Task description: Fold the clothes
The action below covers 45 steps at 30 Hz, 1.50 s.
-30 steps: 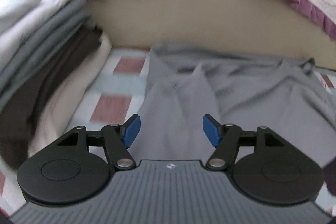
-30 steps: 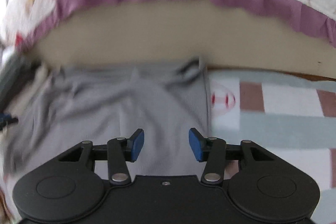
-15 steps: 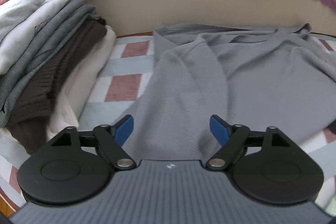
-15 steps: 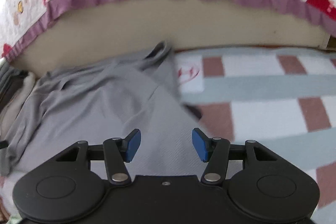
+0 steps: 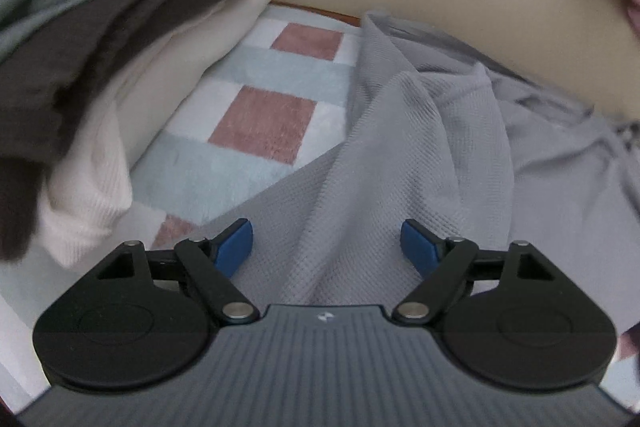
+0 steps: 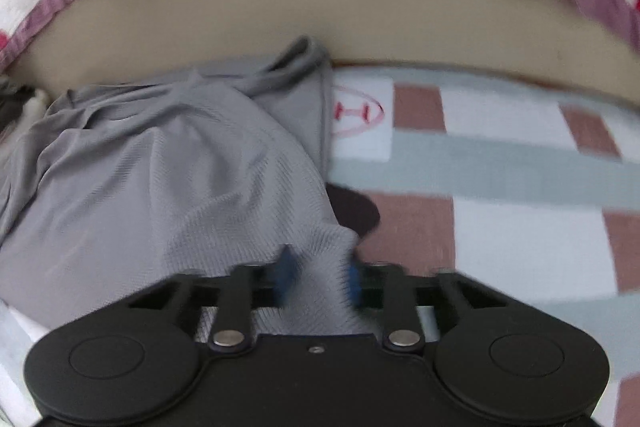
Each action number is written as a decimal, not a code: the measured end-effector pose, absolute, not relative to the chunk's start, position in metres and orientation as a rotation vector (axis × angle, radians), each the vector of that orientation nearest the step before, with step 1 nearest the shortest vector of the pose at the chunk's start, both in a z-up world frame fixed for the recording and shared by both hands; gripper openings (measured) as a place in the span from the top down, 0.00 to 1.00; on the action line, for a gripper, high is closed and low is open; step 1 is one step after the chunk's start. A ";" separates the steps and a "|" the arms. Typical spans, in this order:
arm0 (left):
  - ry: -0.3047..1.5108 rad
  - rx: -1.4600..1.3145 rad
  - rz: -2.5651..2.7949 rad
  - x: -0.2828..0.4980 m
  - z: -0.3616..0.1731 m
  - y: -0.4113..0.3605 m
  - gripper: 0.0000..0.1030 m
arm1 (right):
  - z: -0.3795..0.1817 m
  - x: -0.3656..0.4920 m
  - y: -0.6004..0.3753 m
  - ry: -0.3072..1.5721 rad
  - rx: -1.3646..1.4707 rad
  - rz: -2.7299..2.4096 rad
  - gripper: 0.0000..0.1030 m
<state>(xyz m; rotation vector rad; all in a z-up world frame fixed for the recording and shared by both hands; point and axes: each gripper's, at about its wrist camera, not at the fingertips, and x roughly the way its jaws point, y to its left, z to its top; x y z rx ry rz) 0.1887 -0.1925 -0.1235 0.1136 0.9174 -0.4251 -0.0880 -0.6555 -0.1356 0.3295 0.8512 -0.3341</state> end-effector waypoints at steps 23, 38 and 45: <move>0.570 0.295 -0.283 0.255 -0.032 -0.236 0.90 | -0.043 -0.024 -0.704 0.582 -0.110 -0.546 0.92; 0.744 0.126 -0.561 0.181 -0.087 -0.191 0.51 | -0.090 -0.090 -0.647 0.759 0.424 -0.211 0.58; 0.885 0.022 -0.470 0.149 -0.104 -0.196 0.53 | -0.093 -0.081 -0.646 0.633 0.499 -0.200 0.48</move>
